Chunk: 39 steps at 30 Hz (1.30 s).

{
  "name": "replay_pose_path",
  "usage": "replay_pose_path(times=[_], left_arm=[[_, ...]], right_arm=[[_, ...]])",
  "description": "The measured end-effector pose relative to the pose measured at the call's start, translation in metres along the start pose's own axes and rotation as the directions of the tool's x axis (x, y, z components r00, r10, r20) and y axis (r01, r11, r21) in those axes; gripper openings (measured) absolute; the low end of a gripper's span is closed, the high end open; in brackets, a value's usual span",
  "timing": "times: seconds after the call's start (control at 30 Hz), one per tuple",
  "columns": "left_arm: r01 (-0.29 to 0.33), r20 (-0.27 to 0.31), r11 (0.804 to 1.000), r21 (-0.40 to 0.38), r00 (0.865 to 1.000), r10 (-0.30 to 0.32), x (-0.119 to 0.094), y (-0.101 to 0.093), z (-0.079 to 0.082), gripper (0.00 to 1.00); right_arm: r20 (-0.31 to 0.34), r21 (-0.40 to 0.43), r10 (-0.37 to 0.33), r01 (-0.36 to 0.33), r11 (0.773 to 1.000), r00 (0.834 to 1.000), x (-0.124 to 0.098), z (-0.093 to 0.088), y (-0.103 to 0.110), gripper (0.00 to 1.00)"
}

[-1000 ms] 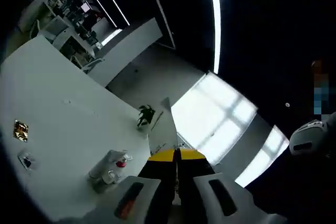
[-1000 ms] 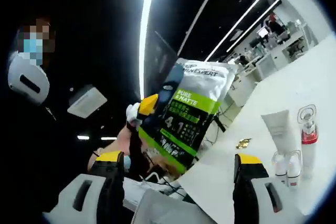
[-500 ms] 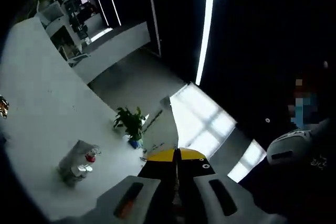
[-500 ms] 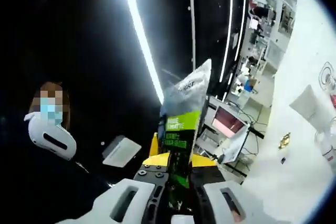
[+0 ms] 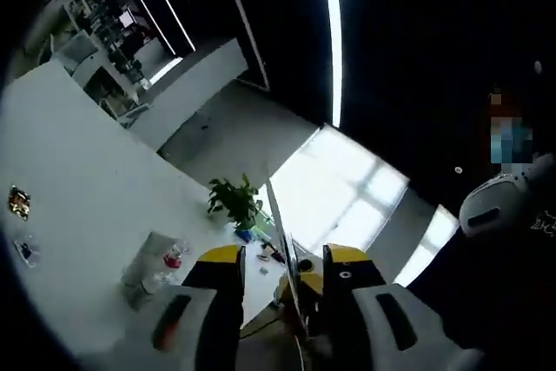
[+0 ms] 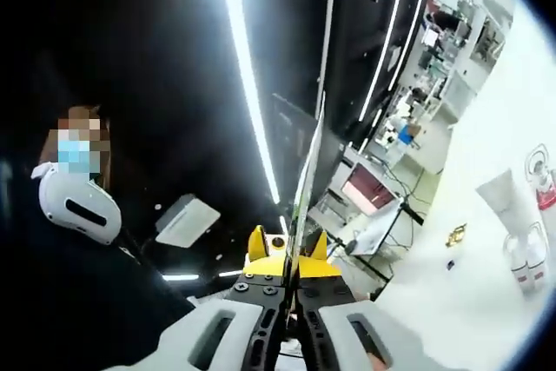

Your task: Arrange the skincare products in the storage area until every visible bottle or jar stands upright without overlapping.

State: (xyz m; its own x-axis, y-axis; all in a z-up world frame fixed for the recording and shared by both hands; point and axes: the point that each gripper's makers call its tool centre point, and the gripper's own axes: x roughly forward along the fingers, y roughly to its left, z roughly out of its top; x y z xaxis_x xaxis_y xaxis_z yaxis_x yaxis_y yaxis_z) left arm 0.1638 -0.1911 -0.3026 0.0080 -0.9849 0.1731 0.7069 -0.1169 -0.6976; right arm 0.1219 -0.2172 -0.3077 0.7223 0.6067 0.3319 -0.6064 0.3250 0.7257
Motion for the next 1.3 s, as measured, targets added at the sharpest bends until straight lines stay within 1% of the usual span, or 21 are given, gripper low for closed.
replay_pose_path(times=[0.07, 0.17, 0.23, 0.33, 0.43, 0.5, 0.57, 0.6, 0.63, 0.67, 0.7, 0.77, 0.8, 0.83, 0.9, 0.93, 1.03, 1.07, 1.13, 1.23, 1.3], left_arm=[[0.003, -0.004, 1.0, -0.017, 1.0, -0.003, 0.002, 0.0, -0.007, 0.26], [0.022, 0.033, 0.999, -0.047, 0.999, -0.021, 0.004, -0.002, -0.009, 0.14], [0.017, 0.049, 0.999, -0.051, 0.999, -0.014, 0.004, -0.004, -0.01, 0.07], [0.006, 0.057, 0.998, -0.058, 0.998, -0.003, 0.004, -0.005, -0.014, 0.01], [-0.01, 0.057, 0.997, -0.075, 0.998, 0.014, 0.001, 0.0, -0.015, 0.0], [-0.023, 0.065, 0.993, -0.113, 0.997, 0.031, 0.001, 0.002, -0.016, 0.0], [-0.025, 0.068, 0.991, -0.129, 0.997, 0.034, 0.0, 0.002, -0.017, 0.0], [-0.03, 0.069, 0.99, -0.138, 0.997, 0.04, 0.0, 0.003, -0.017, 0.0], [-0.031, 0.07, 0.988, -0.148, 0.997, 0.042, -0.001, 0.003, -0.017, 0.0], [-0.033, 0.07, 0.986, -0.162, 0.997, 0.045, -0.002, 0.004, -0.018, 0.0], [-0.039, 0.066, 0.985, -0.167, 0.997, 0.051, -0.003, 0.006, -0.019, 0.0], [-0.047, 0.061, 0.985, -0.167, 0.996, 0.058, -0.004, 0.008, -0.02, 0.0], [-0.047, 0.064, 0.983, -0.176, 0.996, 0.059, -0.005, 0.009, -0.021, 0.0], [-0.045, 0.066, 0.983, -0.18, 0.996, 0.058, -0.006, 0.009, -0.021, 0.0], [-0.045, 0.078, 0.981, -0.191, 0.995, 0.061, -0.007, 0.01, -0.019, 0.0], [-0.049, 0.082, 0.98, -0.194, 0.994, 0.066, -0.009, 0.012, -0.019, 0.0], [-0.051, 0.088, 0.978, -0.204, 0.994, 0.071, -0.011, 0.014, -0.019, 0.0], [-0.05, 0.09, 0.977, -0.21, 0.993, 0.07, -0.014, 0.019, -0.016, 0.0], [-0.049, 0.091, 0.975, -0.216, 0.993, 0.07, -0.015, 0.021, -0.015, 0.0], [-0.05, 0.09, 0.974, -0.222, 0.993, 0.072, -0.014, 0.02, -0.017, 0.0], [-0.051, 0.089, 0.973, -0.225, 0.993, 0.073, -0.012, 0.019, -0.019, 0.0]], right_arm=[[-0.008, -0.006, 0.003, -0.003, 1.0, 1.0, 0.002, 0.0, 0.002, 0.0], [-0.023, -0.018, -0.002, 0.002, 1.0, 1.0, 0.003, -0.002, 0.001, 0.0], [-0.036, -0.016, -0.006, 0.006, 1.0, 0.999, 0.002, -0.004, 0.0, 0.0], [-0.055, -0.01, -0.03, 0.029, 1.0, 0.998, 0.0, -0.008, -0.005, 0.0], [-0.063, -0.013, -0.046, 0.045, 0.999, 0.997, -0.001, -0.011, -0.009, 0.0], [-0.062, -0.039, -0.053, 0.051, 0.998, 0.997, 0.0, -0.012, -0.009, 0.0], [-0.06, -0.084, -0.044, 0.039, 0.996, 0.997, 0.0, -0.012, -0.008, 0.0], [-0.062, -0.149, -0.046, 0.036, 0.988, 0.997, 0.001, -0.013, -0.009, 0.0], [-0.073, -0.183, -0.062, 0.048, 0.982, 0.995, 0.0, -0.015, -0.011, 0.04], [-0.107, -0.22, -0.073, 0.048, 0.974, 0.992, -0.001, -0.02, -0.013, 0.07], [-0.127, -0.231, -0.08, 0.049, 0.972, 0.989, -0.002, -0.023, -0.015, 0.1], [-0.157, -0.283, -0.112, 0.064, 0.957, 0.981, -0.003, -0.028, -0.019, 0.22], [-0.161, -0.312, -0.123, 0.068, 0.948, 0.979, -0.003, -0.029, -0.02, 0.3], [-0.181, -0.336, -0.142, 0.074, 0.939, 0.973, -0.004, -0.033, -0.022, 0.43], [-0.211, -0.378, -0.173, 0.083, 0.922, 0.962, -0.007, -0.038, -0.027, 0.59], [-0.233, -0.407, -0.202, 0.093, 0.909, 0.951, -0.011, -0.042, -0.032, 0.68], [-0.255, -0.468, -0.254, 0.111, 0.877, 0.933, -0.017, -0.047, -0.041, 0.87], [-0.267, -0.487, -0.272, 0.113, 0.866, 0.925, -0.02, -0.049, -0.045, 0.92], [-0.275, -0.512, -0.293, 0.118, 0.851, 0.916, -0.025, -0.05, -0.049, 0.98], [-0.278, -0.512, -0.309, 0.132, 0.849, 0.91, -0.031, -0.05, -0.054, 0.99], [-0.275, -0.523, -0.325, 0.143, 0.84, 0.905, -0.036, -0.049, -0.058, 0.99]])
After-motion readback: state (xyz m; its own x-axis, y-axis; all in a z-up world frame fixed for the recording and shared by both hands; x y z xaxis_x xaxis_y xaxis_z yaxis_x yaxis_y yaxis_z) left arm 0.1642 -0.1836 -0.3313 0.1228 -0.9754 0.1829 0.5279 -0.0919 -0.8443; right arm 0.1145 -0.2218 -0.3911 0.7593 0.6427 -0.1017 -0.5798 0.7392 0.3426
